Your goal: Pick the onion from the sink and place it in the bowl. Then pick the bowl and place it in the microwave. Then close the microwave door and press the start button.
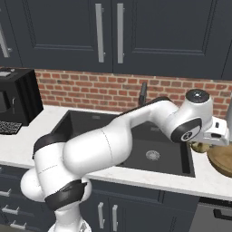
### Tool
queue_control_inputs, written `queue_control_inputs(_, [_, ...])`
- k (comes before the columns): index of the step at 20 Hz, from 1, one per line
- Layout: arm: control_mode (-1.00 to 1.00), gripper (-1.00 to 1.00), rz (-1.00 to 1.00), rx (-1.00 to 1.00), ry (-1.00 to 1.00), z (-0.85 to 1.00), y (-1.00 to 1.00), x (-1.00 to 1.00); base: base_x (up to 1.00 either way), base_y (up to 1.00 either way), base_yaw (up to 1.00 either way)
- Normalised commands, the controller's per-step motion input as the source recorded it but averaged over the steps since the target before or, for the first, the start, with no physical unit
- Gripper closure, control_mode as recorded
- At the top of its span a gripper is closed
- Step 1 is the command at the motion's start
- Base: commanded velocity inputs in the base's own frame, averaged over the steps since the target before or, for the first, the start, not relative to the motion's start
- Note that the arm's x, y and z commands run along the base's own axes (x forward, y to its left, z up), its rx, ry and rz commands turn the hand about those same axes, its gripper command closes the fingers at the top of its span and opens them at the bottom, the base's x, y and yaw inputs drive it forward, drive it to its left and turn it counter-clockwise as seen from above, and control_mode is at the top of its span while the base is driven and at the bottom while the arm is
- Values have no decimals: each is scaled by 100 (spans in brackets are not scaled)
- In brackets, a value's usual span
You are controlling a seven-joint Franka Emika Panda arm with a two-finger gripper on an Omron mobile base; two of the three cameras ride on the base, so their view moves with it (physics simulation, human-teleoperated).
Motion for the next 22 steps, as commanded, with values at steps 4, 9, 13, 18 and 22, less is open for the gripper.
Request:
queue_control_inputs(4, [-100, 100, -2, 0, 0, -12, -6, 23, 0, 0, 0])
queue_control_inputs(9, [-100, 100, -6, 0, 0, -4, -7, 20, 0, 0, 0])
queue_control_inputs(13, [-100, 100, -6, 0, 0, -1, -26, 21, 0, 0, 0])
queue_control_inputs(18, [-100, 100, -5, 0, 0, -5, -33, 23, 0, 0, 0])
queue_control_inputs(22, [-100, 100, -4, 0, 0, -11, -30, 22, 0, 0, 0])
